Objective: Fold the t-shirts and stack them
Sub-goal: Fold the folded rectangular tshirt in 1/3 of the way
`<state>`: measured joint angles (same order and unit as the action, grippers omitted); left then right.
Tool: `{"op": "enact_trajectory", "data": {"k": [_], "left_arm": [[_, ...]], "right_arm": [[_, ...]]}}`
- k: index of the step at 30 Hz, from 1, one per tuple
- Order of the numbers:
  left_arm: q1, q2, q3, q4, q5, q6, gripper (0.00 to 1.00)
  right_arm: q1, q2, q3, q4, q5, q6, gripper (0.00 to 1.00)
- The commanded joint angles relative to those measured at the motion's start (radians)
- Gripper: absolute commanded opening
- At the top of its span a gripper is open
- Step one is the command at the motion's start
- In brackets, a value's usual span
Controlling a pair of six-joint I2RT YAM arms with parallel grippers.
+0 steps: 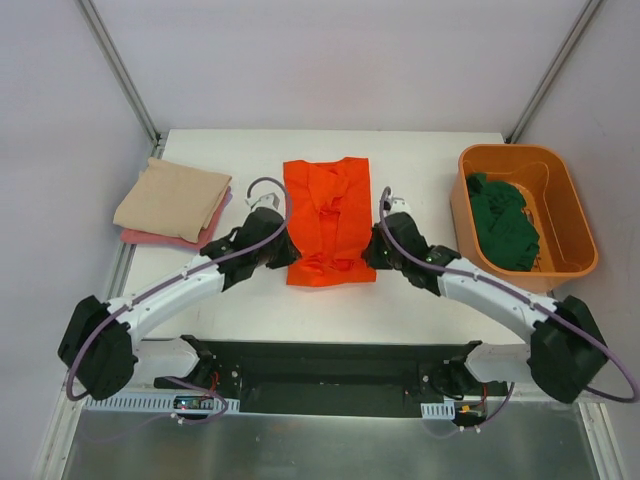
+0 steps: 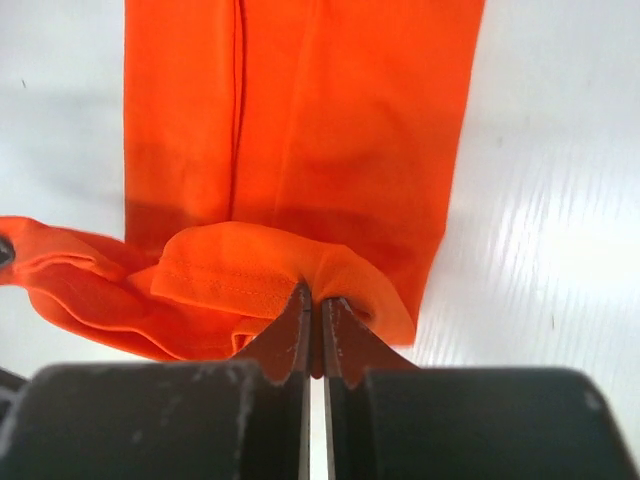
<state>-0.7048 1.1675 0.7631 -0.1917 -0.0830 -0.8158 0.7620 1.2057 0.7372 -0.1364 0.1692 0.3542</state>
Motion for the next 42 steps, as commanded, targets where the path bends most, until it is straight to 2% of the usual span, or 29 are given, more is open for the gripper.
{"op": "enact_trajectory", "data": {"k": [1, 5, 14, 15, 19, 21, 22, 23, 24, 25, 26, 27, 29, 30, 33, 36, 38, 39, 42], "left_arm": [[0.063, 0.113, 0.128, 0.044, -0.057, 0.092, 0.0], [0.143, 0.236, 0.217, 0.06, -0.021, 0.116, 0.0], [0.248, 0.469, 0.37, 0.063, 0.071, 0.175, 0.0], [0.257, 0.492, 0.389, 0.063, 0.081, 0.185, 0.0], [0.28, 0.596, 0.45, 0.063, 0.107, 0.219, 0.0], [0.297, 0.639, 0.487, 0.063, 0.115, 0.237, 0.15], [0.301, 0.655, 0.514, 0.063, 0.115, 0.251, 0.16], [0.307, 0.67, 0.539, 0.063, 0.12, 0.263, 0.21], [0.311, 0.681, 0.567, 0.063, 0.126, 0.292, 0.3], [0.314, 0.684, 0.585, 0.063, 0.126, 0.317, 0.45], [0.315, 0.675, 0.599, 0.061, 0.135, 0.337, 0.52], [0.317, 0.652, 0.599, 0.055, 0.147, 0.349, 0.63], [0.317, 0.579, 0.553, 0.06, 0.175, 0.345, 0.95], [0.315, 0.54, 0.514, 0.064, 0.184, 0.339, 0.99], [0.312, 0.411, 0.385, 0.087, 0.273, 0.317, 0.99], [0.289, 0.308, 0.231, 0.219, 0.461, 0.273, 0.99], [0.263, 0.293, 0.171, 0.332, 0.569, 0.248, 0.99], [0.248, 0.302, 0.165, 0.365, 0.601, 0.251, 0.99], [0.202, 0.372, 0.211, 0.377, 0.637, 0.271, 0.99]], "right_arm": [[-0.081, 0.139, 0.149, 0.087, -0.075, -0.093, 0.01], [-0.151, 0.247, 0.241, 0.098, -0.106, -0.107, 0.01], [-0.263, 0.46, 0.364, 0.162, -0.158, -0.112, 0.01], [-0.273, 0.483, 0.375, 0.179, -0.206, -0.115, 0.01], [-0.311, 0.598, 0.433, 0.242, -0.238, -0.136, 0.06], [-0.326, 0.641, 0.462, 0.271, -0.243, -0.152, 0.09], [-0.335, 0.656, 0.482, 0.27, -0.238, -0.161, 0.09], [-0.343, 0.661, 0.496, 0.271, -0.228, -0.169, 0.11], [-0.348, 0.657, 0.508, 0.271, -0.22, -0.179, 0.19], [-0.352, 0.647, 0.518, 0.264, -0.223, -0.193, 0.37], [-0.355, 0.625, 0.524, 0.25, -0.226, -0.211, 0.56], [-0.354, 0.592, 0.519, 0.232, -0.227, -0.222, 0.62], [-0.351, 0.517, 0.469, 0.222, -0.234, -0.227, 0.72], [-0.349, 0.458, 0.431, 0.221, -0.235, -0.228, 0.76], [-0.33, 0.341, 0.317, 0.221, -0.284, -0.23, 0.85], [-0.299, 0.26, 0.236, 0.221, -0.359, -0.221, 0.99], [-0.276, 0.236, 0.203, 0.219, -0.387, -0.201, 1.0], [-0.271, 0.232, 0.191, 0.227, -0.399, -0.186, 0.97], [-0.271, 0.259, 0.182, 0.254, -0.411, -0.135, 0.96]]}}
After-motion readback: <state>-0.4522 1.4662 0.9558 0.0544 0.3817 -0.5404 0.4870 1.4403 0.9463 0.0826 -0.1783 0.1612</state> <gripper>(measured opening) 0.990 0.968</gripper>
